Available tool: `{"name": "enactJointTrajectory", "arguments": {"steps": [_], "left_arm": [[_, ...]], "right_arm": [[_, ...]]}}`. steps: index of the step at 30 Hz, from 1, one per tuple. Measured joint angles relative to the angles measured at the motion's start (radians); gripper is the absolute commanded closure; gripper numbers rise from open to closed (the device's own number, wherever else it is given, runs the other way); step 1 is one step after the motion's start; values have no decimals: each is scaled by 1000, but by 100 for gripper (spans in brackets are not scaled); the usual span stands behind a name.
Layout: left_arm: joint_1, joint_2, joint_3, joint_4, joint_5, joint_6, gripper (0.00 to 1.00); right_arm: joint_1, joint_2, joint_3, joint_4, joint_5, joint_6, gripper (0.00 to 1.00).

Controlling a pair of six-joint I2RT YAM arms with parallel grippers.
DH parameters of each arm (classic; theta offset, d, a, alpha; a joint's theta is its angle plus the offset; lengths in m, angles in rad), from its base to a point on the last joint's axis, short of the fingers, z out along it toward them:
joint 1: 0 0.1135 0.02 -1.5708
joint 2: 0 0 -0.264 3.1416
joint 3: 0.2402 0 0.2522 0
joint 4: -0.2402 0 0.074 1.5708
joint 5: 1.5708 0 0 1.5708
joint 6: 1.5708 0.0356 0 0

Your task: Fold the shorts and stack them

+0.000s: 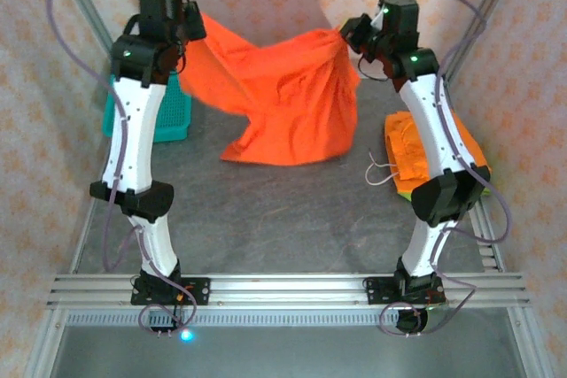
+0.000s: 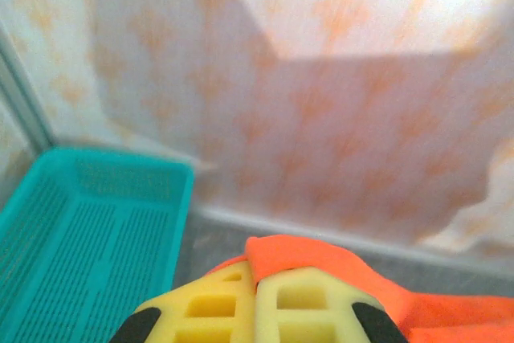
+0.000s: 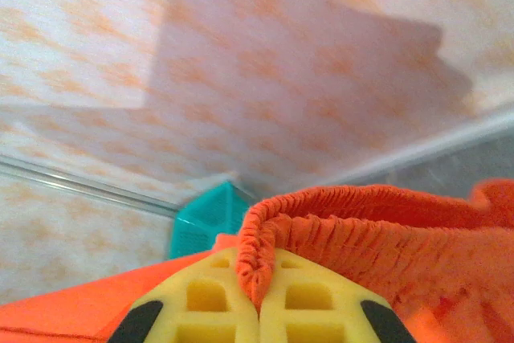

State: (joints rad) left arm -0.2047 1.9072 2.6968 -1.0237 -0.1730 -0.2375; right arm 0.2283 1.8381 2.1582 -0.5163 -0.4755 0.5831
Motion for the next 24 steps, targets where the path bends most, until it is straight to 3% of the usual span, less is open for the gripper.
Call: {"name": "enactJointTrajectory", "arguments": {"steps": [2,4,8,13,20,24], "left_arm": [[-1,-85,-32,11,13,-1,100],[-1,-241,-206,75,33,-1,100],[-1,-600,-653,255,80,-7,100],[-11,-906,-1133,430,127,-47,100],[-172,-1057,-1751,495,102,-186,100],[-236,-1123,-1966,453,85,-291,99]], "right_arm": [[-3,-38,18,21,-6,-32,100],[-8,-115,-48,63,-13,-67,100],[-29,-354,-374,187,-7,-146,100],[-40,-592,-836,340,14,-235,99],[-40,-728,-1295,325,0,-265,94],[-40,-824,-1450,262,-39,-236,88]]}}
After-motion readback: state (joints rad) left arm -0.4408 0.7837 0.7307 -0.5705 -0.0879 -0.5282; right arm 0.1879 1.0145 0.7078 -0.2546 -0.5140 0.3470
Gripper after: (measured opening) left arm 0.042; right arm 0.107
